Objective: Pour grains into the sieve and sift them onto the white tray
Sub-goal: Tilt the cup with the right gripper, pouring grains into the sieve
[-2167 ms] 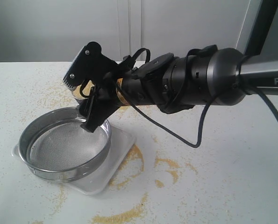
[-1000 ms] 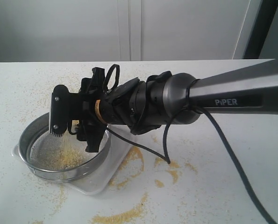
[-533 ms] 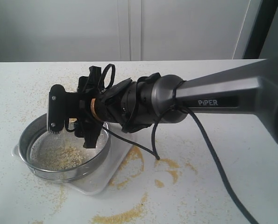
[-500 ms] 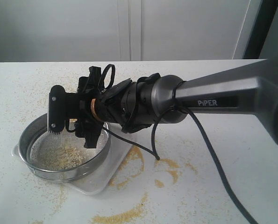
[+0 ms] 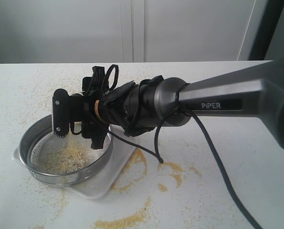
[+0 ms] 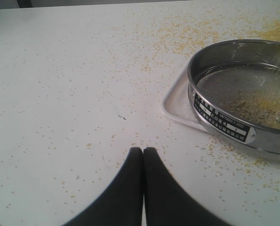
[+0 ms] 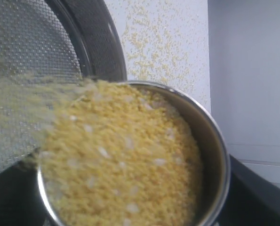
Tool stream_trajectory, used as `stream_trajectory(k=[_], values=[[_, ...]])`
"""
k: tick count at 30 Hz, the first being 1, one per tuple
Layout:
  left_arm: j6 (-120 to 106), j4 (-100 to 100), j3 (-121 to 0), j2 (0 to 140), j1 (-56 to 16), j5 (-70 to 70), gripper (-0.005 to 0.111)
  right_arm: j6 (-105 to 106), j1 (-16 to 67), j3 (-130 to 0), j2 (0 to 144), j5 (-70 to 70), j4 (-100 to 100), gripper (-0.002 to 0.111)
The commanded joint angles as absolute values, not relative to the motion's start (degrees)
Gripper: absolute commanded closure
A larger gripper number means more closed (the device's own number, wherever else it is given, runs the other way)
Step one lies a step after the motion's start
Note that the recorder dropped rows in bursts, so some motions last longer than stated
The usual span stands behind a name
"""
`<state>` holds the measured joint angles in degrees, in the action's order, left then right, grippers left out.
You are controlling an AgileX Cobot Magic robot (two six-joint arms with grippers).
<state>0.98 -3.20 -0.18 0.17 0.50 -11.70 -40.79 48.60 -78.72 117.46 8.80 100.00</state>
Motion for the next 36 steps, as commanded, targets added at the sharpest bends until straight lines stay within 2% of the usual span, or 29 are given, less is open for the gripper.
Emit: stream_trajectory(k=[1, 36], values=[[1.27, -3.39, 0.00, 0.00, 0.51, -11.55, 0.107, -38.33, 48.66, -79.36, 116.83, 10.44, 99.95, 0.108], [1.27, -3.39, 0.00, 0.00, 0.51, -11.55, 0.107, -28.33, 48.66, -79.36, 116.83, 11.71, 99.95, 0.108]])
